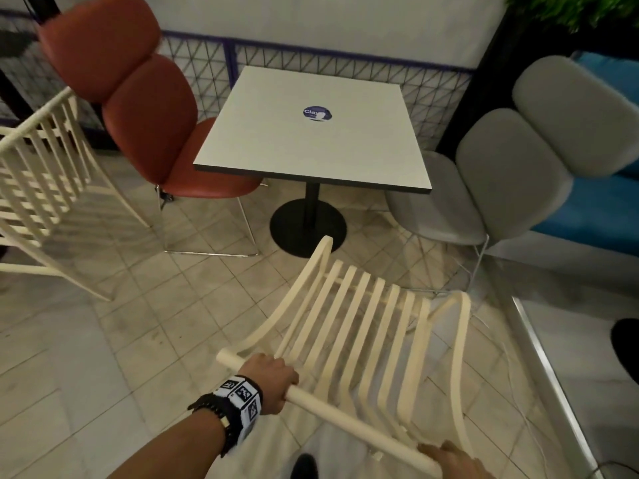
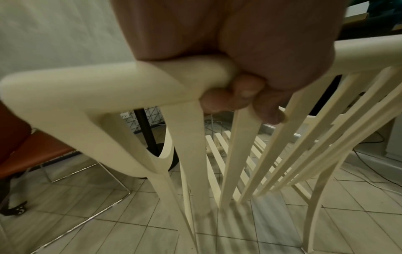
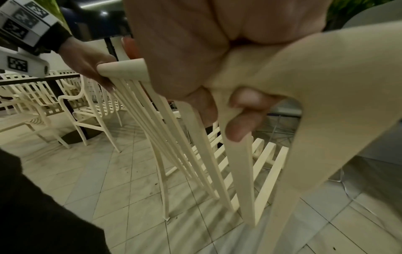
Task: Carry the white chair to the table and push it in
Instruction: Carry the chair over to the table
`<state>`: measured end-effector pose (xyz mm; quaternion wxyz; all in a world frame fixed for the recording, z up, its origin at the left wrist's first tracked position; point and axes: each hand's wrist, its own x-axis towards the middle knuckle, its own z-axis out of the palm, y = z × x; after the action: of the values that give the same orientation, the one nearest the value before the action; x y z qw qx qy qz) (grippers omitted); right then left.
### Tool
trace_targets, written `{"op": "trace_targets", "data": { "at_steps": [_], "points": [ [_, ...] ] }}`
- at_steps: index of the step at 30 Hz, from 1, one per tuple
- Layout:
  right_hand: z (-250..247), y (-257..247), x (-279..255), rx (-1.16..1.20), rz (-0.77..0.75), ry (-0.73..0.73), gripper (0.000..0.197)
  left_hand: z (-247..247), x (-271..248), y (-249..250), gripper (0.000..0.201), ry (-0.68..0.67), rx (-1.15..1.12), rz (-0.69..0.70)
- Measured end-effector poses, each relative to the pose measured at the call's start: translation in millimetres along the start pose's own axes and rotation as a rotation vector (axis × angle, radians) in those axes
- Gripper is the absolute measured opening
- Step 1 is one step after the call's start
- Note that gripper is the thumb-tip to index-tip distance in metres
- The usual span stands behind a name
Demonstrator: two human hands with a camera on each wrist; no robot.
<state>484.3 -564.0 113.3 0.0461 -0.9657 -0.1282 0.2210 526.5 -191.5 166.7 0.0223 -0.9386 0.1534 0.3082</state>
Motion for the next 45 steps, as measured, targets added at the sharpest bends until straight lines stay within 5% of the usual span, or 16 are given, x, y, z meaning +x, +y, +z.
{"op": "trace_targets", "data": {
  "at_steps": [2, 3, 7, 16, 20, 25, 30, 37, 40, 43, 45],
  "points": [
    [-58, -46, -14, -0.037, -0.011, -0.045, 0.027, 3, -1, -4, 0.037, -0.008, -0.008, -0.02],
    [-71, -52, -13, -0.051, -0.006, -0.184, 0.032, 5, -2, -7, 0.038, -0.012, -0.011, -0.034],
    [-74, -52, -1, -0.055, 0.058, -0.325, 0.054, 19, -9, -15, 0.042, -0.01, -0.061, -0.1],
    [-81, -49, 42, -0.16, -0.143, -0.081, 0.049, 38, -34, -22, 0.039, 0.033, -0.18, -0.273],
    [-66, -15, 45, -0.146, -0.016, -0.003, 0.058, 40, -56, -21, 0.039, 0.194, -0.298, -0.28],
    [-74, 3, 35, 0.121, 0.18, -0.045, 0.03, 52, -72, -38, 0.049, 0.173, -0.157, -0.422],
    [-97, -2, 61, 0.11, 0.216, -0.308, 0.04, 37, -75, -64, 0.047, 0.009, -0.318, -0.457],
    [-84, -5, 67, 0.005, 0.302, -0.147, 0.022, 36, -70, -65, 0.051, -0.076, -0.326, -0.436],
    [-85, 1, 84, 0.115, 0.256, -0.222, 0.035, 29, -66, -72, 0.052, -0.09, -0.32, -0.44],
    [-103, -8, 107, 0.056, 0.264, -0.227, 0.01, 14, -50, -88, 0.052, -0.108, -0.307, -0.433],
    [-116, -16, 127, 0.001, 0.335, -0.277, 0.013, 2, -33, -107, 0.051, -0.105, -0.292, -0.441]
  ]
}}
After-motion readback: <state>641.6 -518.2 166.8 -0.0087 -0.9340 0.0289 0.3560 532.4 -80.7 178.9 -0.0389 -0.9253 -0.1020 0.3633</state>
